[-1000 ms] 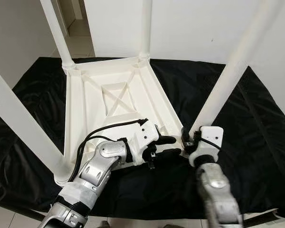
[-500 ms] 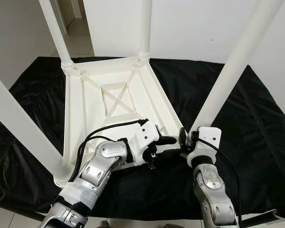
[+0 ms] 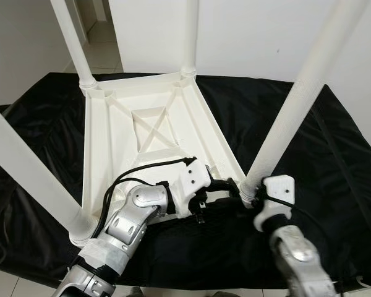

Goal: Building children table

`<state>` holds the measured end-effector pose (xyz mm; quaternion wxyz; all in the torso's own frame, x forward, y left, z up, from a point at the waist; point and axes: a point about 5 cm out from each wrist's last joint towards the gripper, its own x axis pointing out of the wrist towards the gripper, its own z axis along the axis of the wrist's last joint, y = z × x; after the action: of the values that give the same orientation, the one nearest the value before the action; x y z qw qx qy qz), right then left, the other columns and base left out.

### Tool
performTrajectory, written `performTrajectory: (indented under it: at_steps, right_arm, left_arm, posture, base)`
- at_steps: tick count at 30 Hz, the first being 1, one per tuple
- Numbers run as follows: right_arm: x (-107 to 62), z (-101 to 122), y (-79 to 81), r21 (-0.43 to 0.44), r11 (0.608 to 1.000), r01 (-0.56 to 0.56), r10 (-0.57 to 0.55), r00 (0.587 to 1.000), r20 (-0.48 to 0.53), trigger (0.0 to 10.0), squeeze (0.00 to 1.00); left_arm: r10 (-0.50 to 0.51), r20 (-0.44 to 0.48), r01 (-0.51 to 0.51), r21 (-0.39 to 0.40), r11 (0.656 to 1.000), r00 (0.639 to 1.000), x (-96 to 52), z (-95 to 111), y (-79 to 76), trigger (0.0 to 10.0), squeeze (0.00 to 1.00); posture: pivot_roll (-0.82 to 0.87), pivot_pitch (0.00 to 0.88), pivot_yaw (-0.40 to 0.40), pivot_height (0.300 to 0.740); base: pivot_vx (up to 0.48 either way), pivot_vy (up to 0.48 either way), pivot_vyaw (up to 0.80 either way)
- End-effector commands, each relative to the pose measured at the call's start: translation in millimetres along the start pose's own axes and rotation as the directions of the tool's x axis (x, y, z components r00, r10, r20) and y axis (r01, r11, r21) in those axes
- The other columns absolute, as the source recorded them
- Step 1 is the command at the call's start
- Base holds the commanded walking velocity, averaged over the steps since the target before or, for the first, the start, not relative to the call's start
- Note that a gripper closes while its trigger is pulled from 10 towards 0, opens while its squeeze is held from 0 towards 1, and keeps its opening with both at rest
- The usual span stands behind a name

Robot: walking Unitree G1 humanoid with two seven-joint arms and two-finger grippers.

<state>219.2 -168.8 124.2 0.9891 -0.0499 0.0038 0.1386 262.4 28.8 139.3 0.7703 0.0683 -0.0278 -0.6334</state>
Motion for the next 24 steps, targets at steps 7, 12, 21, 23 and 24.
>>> performTrajectory:
  at_steps: [7, 12, 21, 23, 24]
  right_arm:
    - [5.9, 4, -22.2, -0.076, 0.990, -0.117, 0.117, 0.993, 0.002, 10.0, 0.00]
    - [17.1, 2, -26.9, -0.108, 0.977, -0.182, 0.180, 0.983, -0.023, 10.0, 0.00]
    - [33.0, -10, -23.7, -0.111, 0.942, -0.317, 0.310, 0.948, -0.077, 0.0, 0.00]
    - [34.0, -12, -22.8, -0.116, 0.936, -0.332, 0.324, 0.942, -0.083, 0.0, 0.00]
    - [34.3, -12, -22.6, -0.118, 0.934, -0.337, 0.328, 0.941, -0.084, 0.0, 0.00]
  left_arm:
    - [0.009, -0.005, -0.009, 0.017, 1.000, 1.000, 2.2, 1, 3.3, 10.0, 0.00]
    - [0.000, -0.004, 0.000, 0.020, 1.000, 1.000, 3.2, 2, 3.3, 10.0, 0.00]
    - [0.006, -0.021, -0.005, 0.032, 0.999, 1.000, -1.1, 1, 5.0, 10.0, 0.00]
    - [0.010, -0.021, -0.009, 0.030, 0.999, 1.000, -1.8, 1, 5.3, 10.0, 0.00]
    - [0.011, -0.021, -0.010, 0.030, 0.999, 1.000, -2.0, 1, 5.4, 10.0, 0.00]
  posture:
    - [-0.09, 0.000, 0.019, 0.740]
    - [-0.09, 0.000, 0.022, 0.740]
    - [-0.06, 0.000, 0.015, 0.740]
    - [-0.06, 0.000, 0.015, 0.740]
    - [-0.06, 0.000, 0.015, 0.740]
  base:
    - [0.000, 0.000, 0.00]
    - [0.000, 0.000, 0.00]
    - [0.000, 0.000, 0.00]
    - [0.000, 0.000, 0.00]
    - [0.000, 0.000, 0.00]
